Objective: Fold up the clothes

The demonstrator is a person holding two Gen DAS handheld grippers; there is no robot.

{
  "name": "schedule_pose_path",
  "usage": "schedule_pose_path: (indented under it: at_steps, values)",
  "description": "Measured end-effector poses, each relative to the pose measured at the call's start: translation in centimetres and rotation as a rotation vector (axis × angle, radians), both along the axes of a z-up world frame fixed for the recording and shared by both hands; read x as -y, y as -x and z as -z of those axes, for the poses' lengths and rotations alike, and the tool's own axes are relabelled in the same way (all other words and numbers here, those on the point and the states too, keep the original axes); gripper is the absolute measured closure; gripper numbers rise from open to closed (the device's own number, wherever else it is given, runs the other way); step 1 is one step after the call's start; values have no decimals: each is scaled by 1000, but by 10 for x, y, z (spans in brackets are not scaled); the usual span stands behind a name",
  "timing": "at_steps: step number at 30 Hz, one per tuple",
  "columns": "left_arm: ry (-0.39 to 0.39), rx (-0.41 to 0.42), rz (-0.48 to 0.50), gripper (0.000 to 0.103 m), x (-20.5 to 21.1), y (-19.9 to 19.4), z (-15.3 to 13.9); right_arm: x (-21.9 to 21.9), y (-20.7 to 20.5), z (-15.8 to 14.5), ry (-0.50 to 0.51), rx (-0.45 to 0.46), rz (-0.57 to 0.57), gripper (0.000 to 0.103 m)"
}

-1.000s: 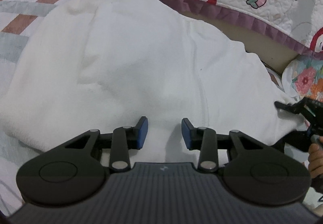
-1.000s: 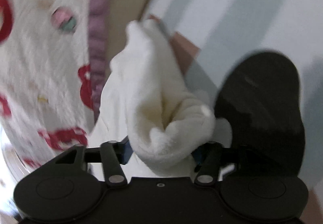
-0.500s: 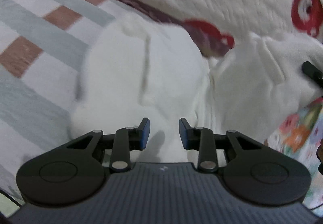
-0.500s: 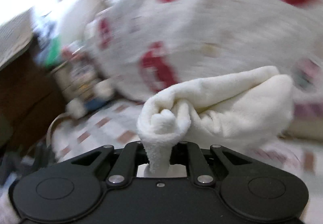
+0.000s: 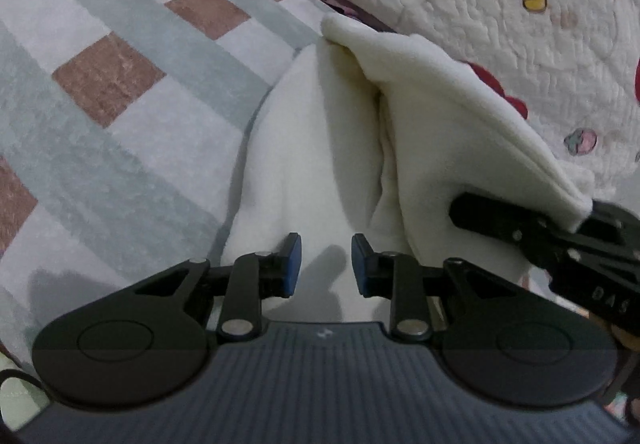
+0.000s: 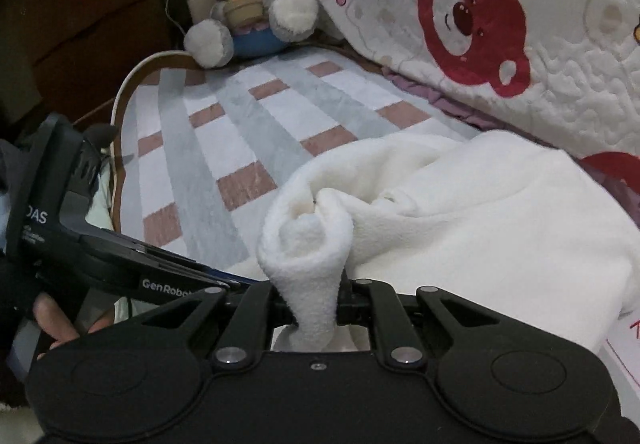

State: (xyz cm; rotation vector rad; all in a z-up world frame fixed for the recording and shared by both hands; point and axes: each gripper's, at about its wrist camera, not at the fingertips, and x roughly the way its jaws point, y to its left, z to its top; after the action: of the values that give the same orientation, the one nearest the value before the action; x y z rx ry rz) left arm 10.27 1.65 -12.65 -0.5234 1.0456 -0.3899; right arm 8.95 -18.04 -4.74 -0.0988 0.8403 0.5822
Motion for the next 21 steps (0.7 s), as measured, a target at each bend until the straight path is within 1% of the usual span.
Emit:
schedule_pose_path:
  at_steps: [1, 3, 6, 8, 9, 11, 13, 14, 15, 16, 18, 20, 21]
  values:
    - [11, -11, -9, 76, -3, 0, 1, 1, 1, -3, -3, 4, 2, 90]
    - [3, -22, -24, 78, -6, 0, 2, 2, 3, -9, -20, 1, 11, 90]
    - [-65, 8, -14, 78, -3, 0, -2, 2, 2, -15, -36, -1, 34, 90]
    - [-86, 16, -11, 78, -2, 0, -3, -1, 1, -9, -15, -1, 33, 90]
    - [-83, 15, -15, 78, -3, 0, -4, -4, 1, -4, 2, 0, 23, 90]
    - [-79, 14, -23, 78, -6, 0, -4, -9, 2, 0, 2, -11, 7, 90]
    - [-68, 4, -39, 78, -11, -1, -5, -15, 7, -6, 4, 5, -25, 90]
    - [-52, -5, -48, 78, -14, -2, -4, -18, 8, -9, 15, -4, -39, 90]
    - [-13, -21, -55, 78, -18, -3, -2, -20, 8, -10, 25, -15, -50, 90]
    - [35, -39, -67, 76, -22, -4, 1, -20, 4, -4, 30, -38, -42, 90]
    - [168, -89, -112, 75, -36, -6, 9, -20, -4, 7, 38, -83, -24, 90]
    - [210, -85, -127, 75, -45, -7, 10, -23, -4, 13, 25, -91, -11, 89]
    - [223, -81, -132, 74, -49, -7, 9, -27, -1, 13, 39, -70, -19, 88]
